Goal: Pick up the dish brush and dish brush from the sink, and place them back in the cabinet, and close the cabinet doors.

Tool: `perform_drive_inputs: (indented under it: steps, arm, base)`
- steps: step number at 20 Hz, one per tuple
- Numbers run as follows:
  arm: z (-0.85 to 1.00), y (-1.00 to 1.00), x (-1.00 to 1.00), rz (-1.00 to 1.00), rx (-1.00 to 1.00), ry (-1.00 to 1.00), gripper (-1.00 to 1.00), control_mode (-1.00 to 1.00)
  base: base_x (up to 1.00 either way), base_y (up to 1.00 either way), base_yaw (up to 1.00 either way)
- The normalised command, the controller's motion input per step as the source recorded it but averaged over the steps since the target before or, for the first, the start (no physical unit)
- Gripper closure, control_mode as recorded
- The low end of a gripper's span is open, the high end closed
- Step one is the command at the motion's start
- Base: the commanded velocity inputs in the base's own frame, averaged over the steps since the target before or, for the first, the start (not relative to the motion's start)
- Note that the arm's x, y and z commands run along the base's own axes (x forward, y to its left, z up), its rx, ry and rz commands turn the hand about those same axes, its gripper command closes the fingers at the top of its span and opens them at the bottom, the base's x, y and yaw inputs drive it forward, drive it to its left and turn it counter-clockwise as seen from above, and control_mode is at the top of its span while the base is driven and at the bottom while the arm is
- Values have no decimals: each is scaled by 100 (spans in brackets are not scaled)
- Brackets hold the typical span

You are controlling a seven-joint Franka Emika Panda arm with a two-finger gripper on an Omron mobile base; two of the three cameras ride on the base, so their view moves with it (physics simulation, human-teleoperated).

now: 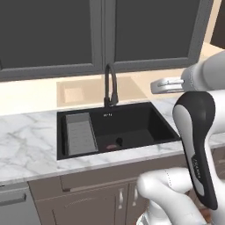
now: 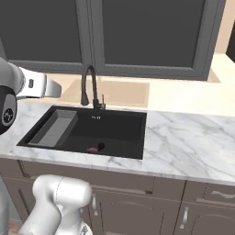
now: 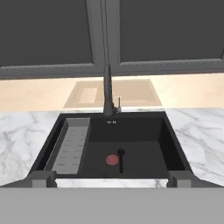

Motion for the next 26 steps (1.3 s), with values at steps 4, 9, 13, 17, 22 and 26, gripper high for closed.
perform_drive_inputs:
  steps: [4,9,13,17,22,26]
  arm:
    - [0,0,0,0,0,0,-100,100]
    - [0,0,0,0,0,0,-100,100]
    - [0,0,0,0,0,0,-100,100]
    - [0,0,0,0,0,0,-100,100]
    - [0,0,0,0,0,0,-100,100]
    - [0,0,0,0,0,0,-100,100]
  base:
    - [35,-26,0]
    - [32,-28,-1]
    - [34,-17,-5]
    - [38,-10,-8]
    - [41,-4,-8]
    - [13,-4,-1]
